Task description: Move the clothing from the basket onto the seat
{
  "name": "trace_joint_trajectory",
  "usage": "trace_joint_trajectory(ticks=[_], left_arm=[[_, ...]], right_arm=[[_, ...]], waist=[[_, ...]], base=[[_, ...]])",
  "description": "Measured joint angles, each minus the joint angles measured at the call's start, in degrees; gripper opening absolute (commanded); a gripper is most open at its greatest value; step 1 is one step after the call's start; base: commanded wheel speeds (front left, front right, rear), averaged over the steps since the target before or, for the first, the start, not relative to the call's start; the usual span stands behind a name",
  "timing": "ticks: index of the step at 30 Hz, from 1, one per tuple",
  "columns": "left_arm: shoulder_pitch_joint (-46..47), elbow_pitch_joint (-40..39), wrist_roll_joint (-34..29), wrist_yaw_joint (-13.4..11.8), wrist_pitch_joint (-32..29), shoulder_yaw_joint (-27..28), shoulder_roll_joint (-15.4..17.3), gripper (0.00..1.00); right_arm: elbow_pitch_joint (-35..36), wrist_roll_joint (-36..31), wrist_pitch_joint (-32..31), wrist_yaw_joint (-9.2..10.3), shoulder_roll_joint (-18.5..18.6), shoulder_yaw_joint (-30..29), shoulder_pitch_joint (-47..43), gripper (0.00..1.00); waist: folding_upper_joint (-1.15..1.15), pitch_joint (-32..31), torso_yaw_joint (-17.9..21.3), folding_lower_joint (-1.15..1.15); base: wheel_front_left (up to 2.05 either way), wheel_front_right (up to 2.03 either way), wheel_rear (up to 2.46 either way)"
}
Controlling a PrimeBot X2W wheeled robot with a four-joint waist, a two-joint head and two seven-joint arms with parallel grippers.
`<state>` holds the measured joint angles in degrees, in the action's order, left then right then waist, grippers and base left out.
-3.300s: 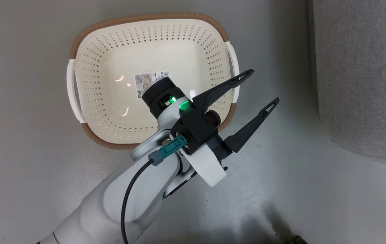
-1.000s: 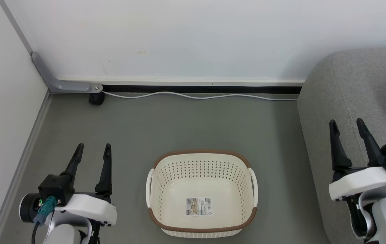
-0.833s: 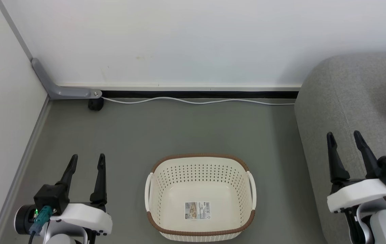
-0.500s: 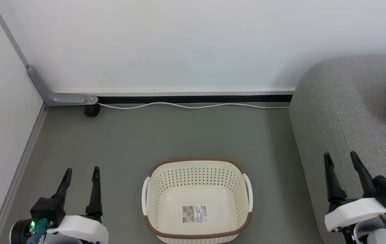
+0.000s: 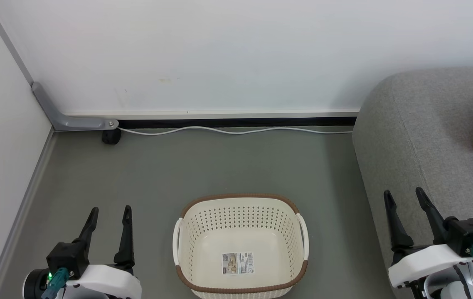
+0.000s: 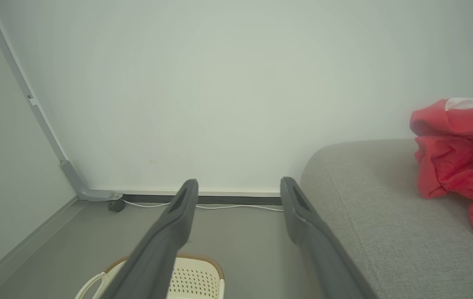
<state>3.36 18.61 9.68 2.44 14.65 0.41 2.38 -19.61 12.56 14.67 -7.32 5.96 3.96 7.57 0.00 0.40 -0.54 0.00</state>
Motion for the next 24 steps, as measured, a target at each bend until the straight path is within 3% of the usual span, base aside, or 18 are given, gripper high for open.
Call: trace_joint_trajectory(ticks=[16, 17, 24], left_arm=[[-0.6, 0.6, 1.02, 0.53, 0.0, -1.52, 0.0, 1.0], [-0.6, 0.6, 1.02, 0.53, 0.0, -1.52, 0.0, 0.0], [-3.03, 4.6, 1.67, 0.52, -0.59, -1.57, -1.14, 0.0]], right_arm=[[-1.1, 0.04, -0.01, 0.0, -0.04, 0.02, 0.09, 1.0], [-1.1, 0.04, -0.01, 0.0, -0.04, 0.02, 0.09, 0.0], [-4.93, 0.91, -0.56, 0.0, -1.57, 0.26, -3.41, 0.0]], waist=[[0.0, -0.09, 0.38, 0.0], [0.0, -0.09, 0.38, 0.0], [0.0, -0.12, 0.41, 0.0]], base=[[0.0, 0.0, 0.0], [0.0, 0.0, 0.0], [0.0, 0.0, 0.0]])
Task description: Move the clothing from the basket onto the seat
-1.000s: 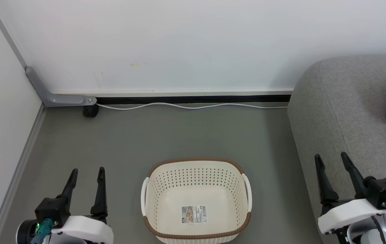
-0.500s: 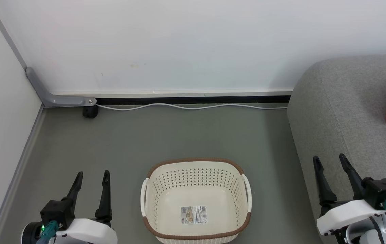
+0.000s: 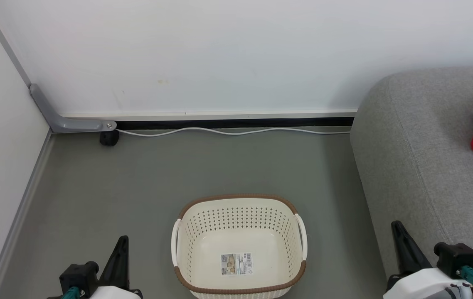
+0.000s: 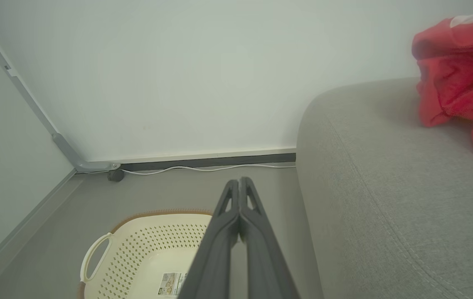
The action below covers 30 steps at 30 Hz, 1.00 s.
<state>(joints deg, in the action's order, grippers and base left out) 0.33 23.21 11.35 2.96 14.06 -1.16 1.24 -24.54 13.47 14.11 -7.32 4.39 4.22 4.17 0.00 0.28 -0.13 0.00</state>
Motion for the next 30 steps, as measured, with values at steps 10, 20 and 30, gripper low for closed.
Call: trace_joint_trajectory(ticks=[10, 20, 30], left_arm=[[-0.03, -0.38, 6.66, 0.03, -1.58, 0.29, 0.03, 0.0], [-0.03, -1.03, 13.1, 0.52, -3.07, 0.64, 0.05, 0.0], [0.01, -1.77, 19.53, 0.58, -5.0, 1.16, 0.09, 0.0]], right_arm=[[0.49, 6.15, -1.55, 0.0, -0.07, -0.65, -0.03, 0.0], [1.38, 12.39, -3.01, 0.01, -0.19, -1.85, -0.02, 0.0], [1.87, 18.82, -4.6, 0.01, -0.34, -2.58, -0.02, 0.0]], waist=[[0.0, -0.02, 0.01, -0.02], [0.0, -0.01, 0.02, -0.01], [0.0, -0.02, 0.03, -0.01]], base=[[0.0, 0.0, 0.0], [0.0, 0.0, 0.0], [0.0, 0.0, 0.0]])
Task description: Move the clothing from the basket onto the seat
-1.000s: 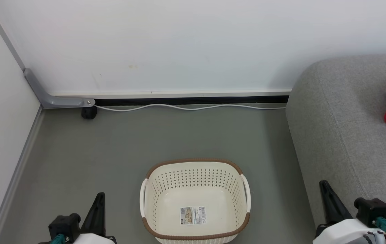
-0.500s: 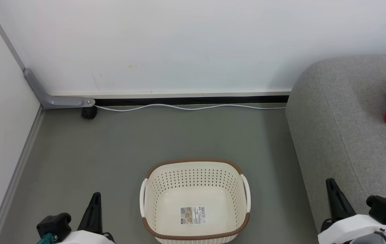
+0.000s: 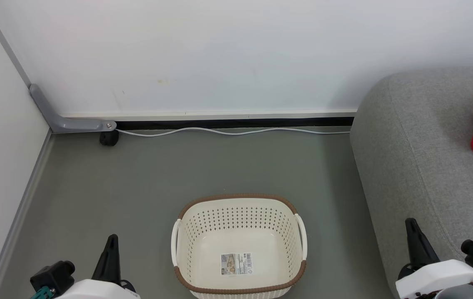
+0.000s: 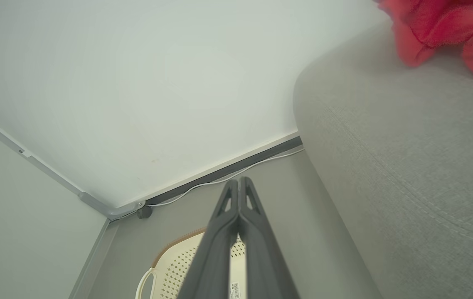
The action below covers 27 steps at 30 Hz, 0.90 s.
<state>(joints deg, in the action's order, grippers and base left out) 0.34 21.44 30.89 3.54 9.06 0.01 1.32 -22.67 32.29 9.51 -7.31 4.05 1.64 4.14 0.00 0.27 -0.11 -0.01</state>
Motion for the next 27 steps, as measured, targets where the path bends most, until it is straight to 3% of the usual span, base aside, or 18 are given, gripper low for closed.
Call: trace_joint_trajectory(ticks=[27], left_arm=[[0.43, -1.59, 17.96, 0.97, -4.53, 1.3, 0.1, 0.0]], right_arm=[[1.94, 17.51, -4.88, 0.07, -0.54, -2.96, 0.01, 0.0]], waist=[[0.0, -0.03, 0.03, 0.0]], base=[[0.0, 0.0, 0.0]])
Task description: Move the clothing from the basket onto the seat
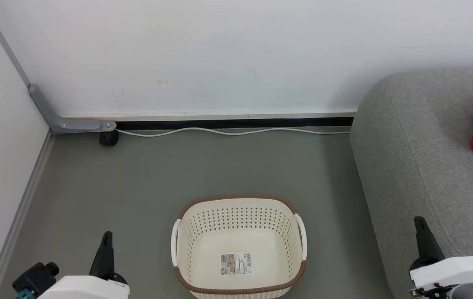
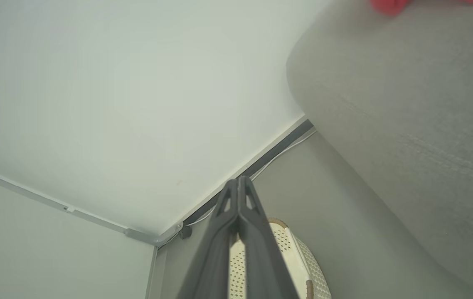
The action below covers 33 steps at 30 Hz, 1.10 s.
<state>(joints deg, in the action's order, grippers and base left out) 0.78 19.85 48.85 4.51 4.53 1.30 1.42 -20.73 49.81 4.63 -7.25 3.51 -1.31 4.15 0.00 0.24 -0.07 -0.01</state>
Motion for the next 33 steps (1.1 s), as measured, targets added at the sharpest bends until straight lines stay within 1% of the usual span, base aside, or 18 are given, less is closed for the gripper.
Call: trace_joint_trajectory(ticks=[23, 27, 33], left_arm=[[0.86, -1.37, 14.89, 0.56, -3.61, 1.23, 0.09, 0.0], [0.88, -1.65, 17.26, 1.05, -4.2, 1.43, 0.12, 0.0], [0.91, -1.96, 20.4, 1.08, -5.14, 1.62, 0.14, 0.0]], right_arm=[[1.7, 14.41, -3.63, 0.01, -0.3, -2.09, 0.01, 0.0], [1.9, 16.94, -4.24, 0.01, -0.35, -2.37, 0.01, 0.0], [2.22, 19.98, -4.83, 0.01, -0.46, -2.94, 0.01, 0.0]], waist=[[0.0, -0.02, 0.03, 0.0], [0.0, -0.02, 0.03, 0.0], [0.0, -0.03, 0.04, 0.0]], base=[[0.0, 0.0, 0.0], [0.0, 0.0, 0.0], [0.0, 0.0, 0.0]])
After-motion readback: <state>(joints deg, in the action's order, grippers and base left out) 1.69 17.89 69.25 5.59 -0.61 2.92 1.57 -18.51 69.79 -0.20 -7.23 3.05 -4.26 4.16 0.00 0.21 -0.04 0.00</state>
